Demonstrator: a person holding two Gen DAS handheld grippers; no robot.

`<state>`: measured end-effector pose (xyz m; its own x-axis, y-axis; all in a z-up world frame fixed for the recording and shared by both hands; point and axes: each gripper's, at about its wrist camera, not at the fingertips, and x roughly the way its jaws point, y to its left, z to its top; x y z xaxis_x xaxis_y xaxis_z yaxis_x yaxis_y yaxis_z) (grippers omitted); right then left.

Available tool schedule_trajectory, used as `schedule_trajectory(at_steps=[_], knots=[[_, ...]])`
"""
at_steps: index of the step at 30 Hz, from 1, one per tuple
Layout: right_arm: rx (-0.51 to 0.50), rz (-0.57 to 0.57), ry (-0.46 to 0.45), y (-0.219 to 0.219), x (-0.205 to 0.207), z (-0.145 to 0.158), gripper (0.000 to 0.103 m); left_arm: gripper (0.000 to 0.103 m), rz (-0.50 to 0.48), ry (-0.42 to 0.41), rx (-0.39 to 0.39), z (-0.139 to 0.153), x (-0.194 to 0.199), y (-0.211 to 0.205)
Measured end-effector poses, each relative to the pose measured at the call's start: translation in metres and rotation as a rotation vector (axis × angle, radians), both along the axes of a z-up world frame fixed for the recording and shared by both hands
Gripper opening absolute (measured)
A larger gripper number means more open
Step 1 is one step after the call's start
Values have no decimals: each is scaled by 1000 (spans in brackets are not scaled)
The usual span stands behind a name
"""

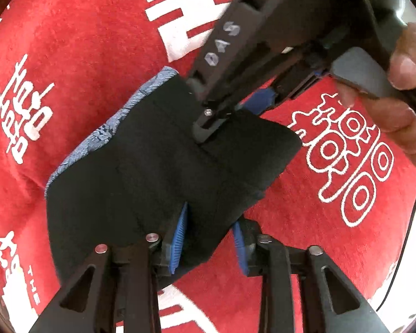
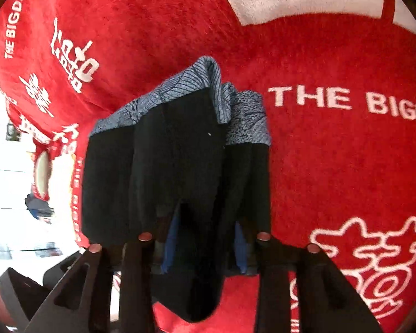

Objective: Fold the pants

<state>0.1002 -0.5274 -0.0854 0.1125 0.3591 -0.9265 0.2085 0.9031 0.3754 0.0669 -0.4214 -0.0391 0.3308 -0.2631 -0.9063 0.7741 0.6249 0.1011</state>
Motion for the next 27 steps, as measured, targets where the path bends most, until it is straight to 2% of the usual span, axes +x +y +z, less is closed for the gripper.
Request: schedule_trajectory(at_steps=[4,5,6,8,10,12,16,20,22,25,26,27], knots=[[-112,17,13,6,-3,14,47,34,14,69,-38,17,5,20],[-143,20,16,8,-4,18,47,39,20,82,-46,21,6,26],[-179,22,19,11,-5,21,47,52,30,91,-55,26,6,30],[-243,26,25,15,-7,27,47,59,57,68,-81,39,10,42],[-281,14,18,17,-13,36,46,59,60,67,-107,53,17,55],[-291,-5,-6,18,-17,46,42,59,91,51,-95,56,28,64],[-331,10,-62,38,-19,62,39,59,214,58,-48,44,58,87],[-349,88,-84,67,-17,60,39,59,321,65,0,21,79,107],[-364,132,-58,78,-17,47,39,59,362,109,34,4,88,114],[-384,150,23,80,-25,19,39,59,404,169,33,-9,90,120],[-383,145,39,78,-28,13,39,66,398,163,32,-9,88,118],[-381,133,40,78,-30,9,39,80,391,167,25,-9,87,117]])
